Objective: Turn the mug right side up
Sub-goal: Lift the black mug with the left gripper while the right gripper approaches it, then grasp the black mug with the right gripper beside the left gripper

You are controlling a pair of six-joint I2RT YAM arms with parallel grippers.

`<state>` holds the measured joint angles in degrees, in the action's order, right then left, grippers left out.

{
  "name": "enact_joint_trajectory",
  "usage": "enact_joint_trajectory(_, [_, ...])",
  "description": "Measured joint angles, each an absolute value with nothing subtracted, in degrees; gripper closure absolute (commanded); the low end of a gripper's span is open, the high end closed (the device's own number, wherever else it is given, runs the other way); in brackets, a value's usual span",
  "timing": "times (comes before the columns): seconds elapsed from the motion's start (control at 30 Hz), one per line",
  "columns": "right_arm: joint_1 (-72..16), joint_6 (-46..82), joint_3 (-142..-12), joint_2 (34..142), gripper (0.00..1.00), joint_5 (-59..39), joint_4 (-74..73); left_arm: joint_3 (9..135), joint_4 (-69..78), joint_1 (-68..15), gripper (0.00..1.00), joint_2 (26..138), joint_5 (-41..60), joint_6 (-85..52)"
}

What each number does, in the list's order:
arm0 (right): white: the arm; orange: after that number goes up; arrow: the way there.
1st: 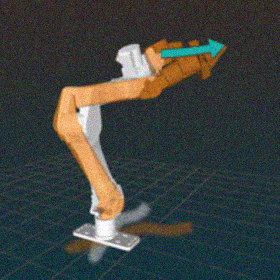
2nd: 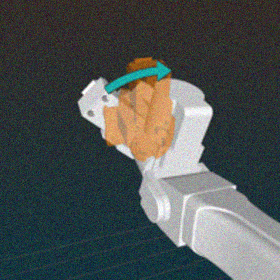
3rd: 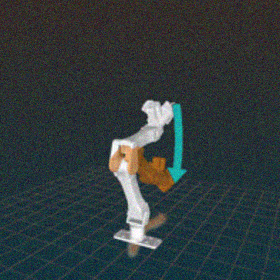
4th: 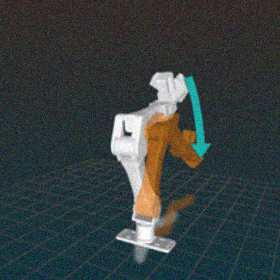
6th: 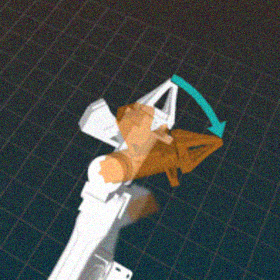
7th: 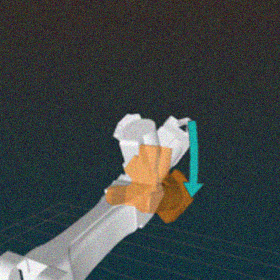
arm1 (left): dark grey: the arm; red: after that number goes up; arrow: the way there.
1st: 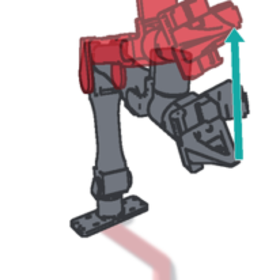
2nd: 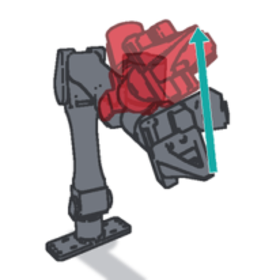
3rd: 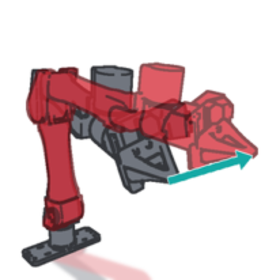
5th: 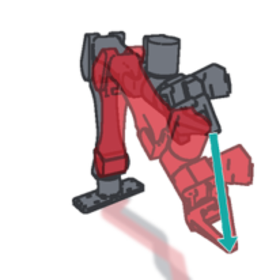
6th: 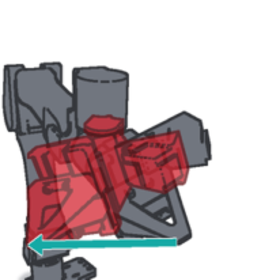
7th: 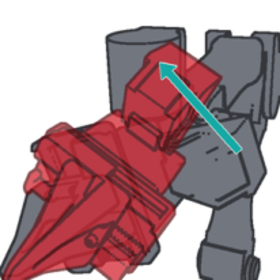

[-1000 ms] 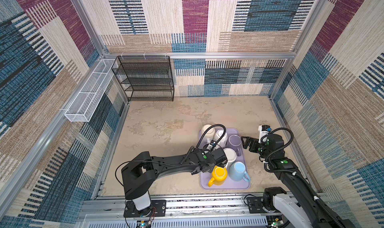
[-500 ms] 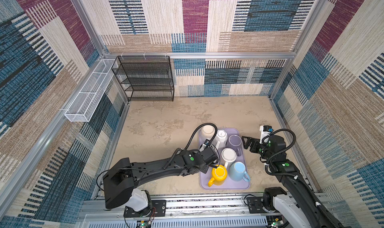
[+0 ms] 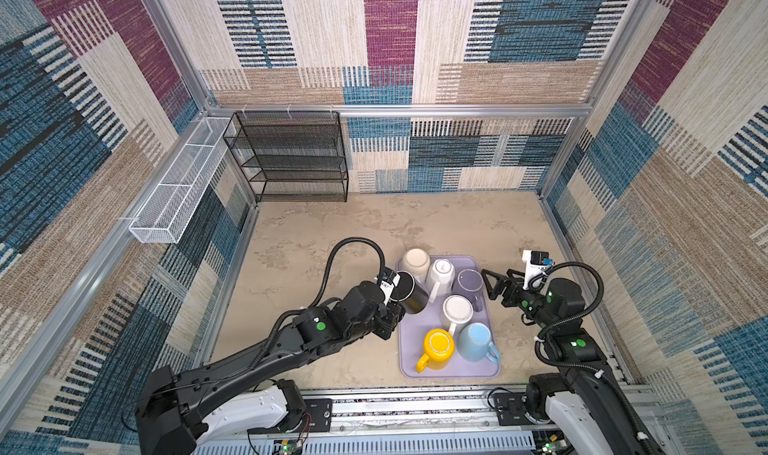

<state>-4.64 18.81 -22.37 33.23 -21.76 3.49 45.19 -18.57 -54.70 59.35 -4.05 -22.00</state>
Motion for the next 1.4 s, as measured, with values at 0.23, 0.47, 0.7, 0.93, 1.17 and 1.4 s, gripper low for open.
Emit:
enact_joint_trajectory(0.23, [-4.7,19.8,-22.8,34.8,0.0,-32.6,-1.8,44.7,-10.7,-49.3,1.0,57.7,4.6,-21.7])
enact_joint_trajectory(0.47, [-6.0,23.1,-25.5,39.6,0.0,-42.5,-9.8,44.0,1.2,-45.1,1.0,58.8,12.2,-22.5])
enact_joint_trajectory(0.7, [-14.4,26.8,-26.1,43.5,0.0,-44.3,-18.4,42.5,15.1,-41.2,1.0,60.8,17.0,-26.3])
enact_joint_trajectory(0.93, [-25.2,31.5,-23.7,48.1,0.01,-39.7,-28.1,38.0,27.8,-38.6,1.0,60.8,21.3,-31.6])
enact_joint_trajectory(1.17, [-30.1,35.4,-24.4,53.5,0.03,-35.3,-36.3,34.0,34.9,-38.6,1.0,57.8,24.4,-33.5])
enact_joint_trajectory(1.4, [-34.9,36.1,-27.9,57.8,0.08,-33.7,-41.7,33.3,38.8,-38.5,1.0,56.6,27.4,-34.2])
